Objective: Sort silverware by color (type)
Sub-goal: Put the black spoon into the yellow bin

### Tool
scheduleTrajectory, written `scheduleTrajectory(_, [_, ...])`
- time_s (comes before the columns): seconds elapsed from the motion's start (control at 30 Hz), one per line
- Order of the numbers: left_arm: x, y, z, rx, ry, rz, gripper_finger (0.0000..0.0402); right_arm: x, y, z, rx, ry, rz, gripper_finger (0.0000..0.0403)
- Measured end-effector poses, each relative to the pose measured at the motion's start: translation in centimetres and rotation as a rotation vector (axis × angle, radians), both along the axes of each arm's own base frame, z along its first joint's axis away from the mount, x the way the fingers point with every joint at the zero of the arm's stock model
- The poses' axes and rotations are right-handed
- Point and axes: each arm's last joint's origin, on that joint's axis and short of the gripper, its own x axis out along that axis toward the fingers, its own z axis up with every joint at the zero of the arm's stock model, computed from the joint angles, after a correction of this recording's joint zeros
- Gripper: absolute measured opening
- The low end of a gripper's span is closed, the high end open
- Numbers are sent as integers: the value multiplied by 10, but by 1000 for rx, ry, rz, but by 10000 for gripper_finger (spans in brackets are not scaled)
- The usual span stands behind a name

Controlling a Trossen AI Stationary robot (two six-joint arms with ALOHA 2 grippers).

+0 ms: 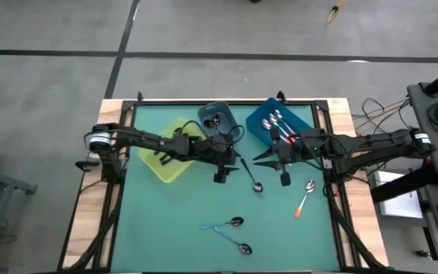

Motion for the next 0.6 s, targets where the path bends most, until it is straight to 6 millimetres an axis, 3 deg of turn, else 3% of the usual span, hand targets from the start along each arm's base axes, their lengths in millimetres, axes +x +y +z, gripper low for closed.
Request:
scheduleTrajectory(0.2, [27,0,-10,12,11,-90,213,-11,0,-6,-8,1,-1,52])
scheduleTrajectory(0.4, [51,0,-37,24,60,-185,213,-21,0,-4,-15,-36,0,52])
scheduleTrajectory(0.6, [62,2,-56,21,84,-243,213,-26,-1,-6,-9,-35,-2,52])
